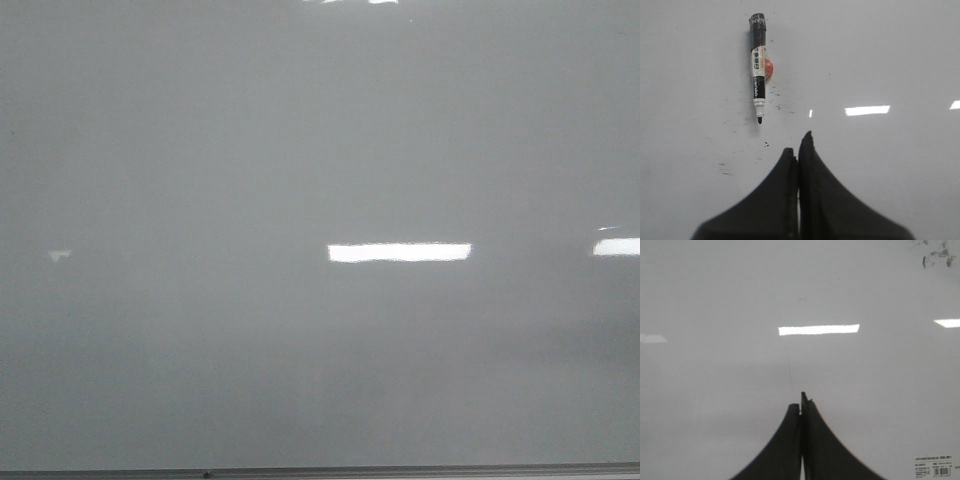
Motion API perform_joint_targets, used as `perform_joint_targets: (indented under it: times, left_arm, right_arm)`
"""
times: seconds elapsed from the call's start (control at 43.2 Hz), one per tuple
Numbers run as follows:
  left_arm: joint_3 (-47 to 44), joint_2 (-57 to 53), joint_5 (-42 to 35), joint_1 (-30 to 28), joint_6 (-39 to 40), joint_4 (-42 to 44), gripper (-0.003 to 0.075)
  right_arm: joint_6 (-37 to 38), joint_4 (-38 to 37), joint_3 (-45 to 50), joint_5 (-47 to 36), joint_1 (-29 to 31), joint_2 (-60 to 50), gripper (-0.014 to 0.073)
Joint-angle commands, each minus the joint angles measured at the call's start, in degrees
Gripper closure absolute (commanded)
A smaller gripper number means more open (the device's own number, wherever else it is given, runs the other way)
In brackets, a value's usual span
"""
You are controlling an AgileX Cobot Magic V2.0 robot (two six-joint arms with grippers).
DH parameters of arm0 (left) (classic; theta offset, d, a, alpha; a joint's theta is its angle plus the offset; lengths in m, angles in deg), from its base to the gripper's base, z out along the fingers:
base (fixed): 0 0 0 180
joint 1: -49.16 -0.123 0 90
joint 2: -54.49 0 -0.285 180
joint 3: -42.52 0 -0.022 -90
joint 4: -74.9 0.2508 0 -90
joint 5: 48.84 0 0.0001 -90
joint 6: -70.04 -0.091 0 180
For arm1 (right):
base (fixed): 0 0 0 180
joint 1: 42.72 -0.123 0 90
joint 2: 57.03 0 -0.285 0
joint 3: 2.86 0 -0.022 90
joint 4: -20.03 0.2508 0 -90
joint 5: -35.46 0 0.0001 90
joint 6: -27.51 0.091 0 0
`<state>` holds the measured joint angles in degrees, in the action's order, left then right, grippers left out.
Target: Write number 7 on whiteboard
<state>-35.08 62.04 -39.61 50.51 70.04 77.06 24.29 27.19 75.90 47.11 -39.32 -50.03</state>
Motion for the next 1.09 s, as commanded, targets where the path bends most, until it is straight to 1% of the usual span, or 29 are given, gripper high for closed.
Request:
perform_joint_targets:
  times: [0.0, 0.857, 1.065]
  left_arm:
    - [-0.2, -0.7, -4.4, -0.2, 0.0, -0.4, 0.0741]
    - [-0.2, -0.7, -4.4, -0.2, 0.0, -0.4, 0.0741]
    - [-0.2, -0.7, -5.6, -0.2, 0.0, -0.4, 0.0741]
  right_arm:
    - [-0.5, 0.3, -0.2, -4.8, 0.1, -0.6, 0.0656]
    - [-0.5, 0.3, -0.2, -4.8, 0.1, -0.6, 0.0656]
    - [-0.5, 0.3, -0.2, -5.0, 0.1, -0.6, 0.0656]
